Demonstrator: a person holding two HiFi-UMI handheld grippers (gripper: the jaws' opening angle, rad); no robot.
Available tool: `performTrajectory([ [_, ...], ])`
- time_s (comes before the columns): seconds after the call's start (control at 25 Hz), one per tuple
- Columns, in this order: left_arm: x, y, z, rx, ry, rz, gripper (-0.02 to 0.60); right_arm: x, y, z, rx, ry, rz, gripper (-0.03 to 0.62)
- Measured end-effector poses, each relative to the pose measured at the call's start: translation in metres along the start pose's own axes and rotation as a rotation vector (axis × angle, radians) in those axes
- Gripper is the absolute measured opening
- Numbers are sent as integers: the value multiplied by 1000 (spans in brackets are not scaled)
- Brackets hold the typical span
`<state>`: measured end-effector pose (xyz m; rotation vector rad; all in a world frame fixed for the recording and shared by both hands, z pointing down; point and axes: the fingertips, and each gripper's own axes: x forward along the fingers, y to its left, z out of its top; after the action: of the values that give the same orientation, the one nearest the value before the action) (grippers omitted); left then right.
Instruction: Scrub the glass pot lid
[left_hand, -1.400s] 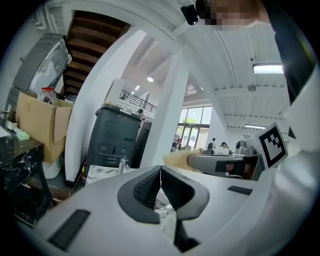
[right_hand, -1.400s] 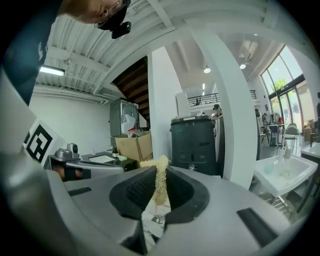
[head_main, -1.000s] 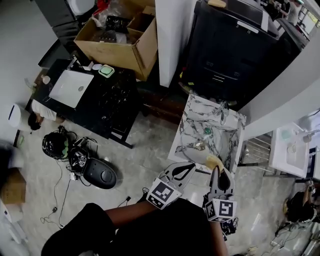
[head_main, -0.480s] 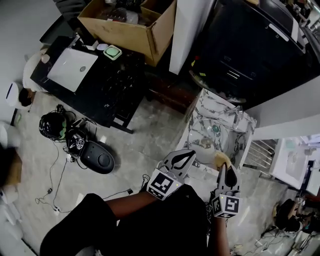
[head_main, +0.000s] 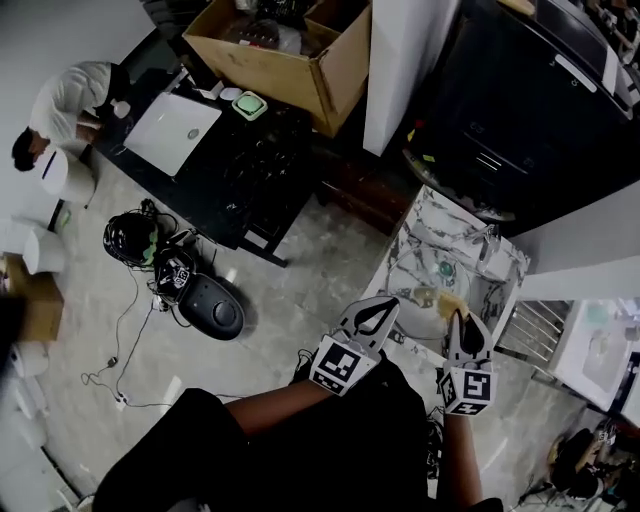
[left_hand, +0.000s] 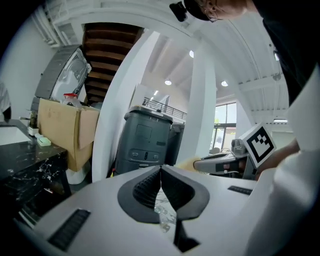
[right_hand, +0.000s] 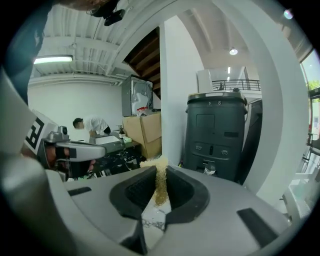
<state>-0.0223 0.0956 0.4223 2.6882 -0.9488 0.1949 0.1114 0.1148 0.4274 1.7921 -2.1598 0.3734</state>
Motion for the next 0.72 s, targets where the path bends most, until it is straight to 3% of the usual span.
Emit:
performTrajectory([
  [0.24, 16, 4, -10, -23, 22, 136, 17, 24, -8, -39, 16, 73, 136, 64],
  [0.52, 41, -2, -38, -28, 46, 198, 17, 67, -18, -85, 16, 151, 247, 64],
  [0.72, 54, 2, -57, -36, 93, 193, 17, 93, -10, -117, -2, 211, 323, 64],
])
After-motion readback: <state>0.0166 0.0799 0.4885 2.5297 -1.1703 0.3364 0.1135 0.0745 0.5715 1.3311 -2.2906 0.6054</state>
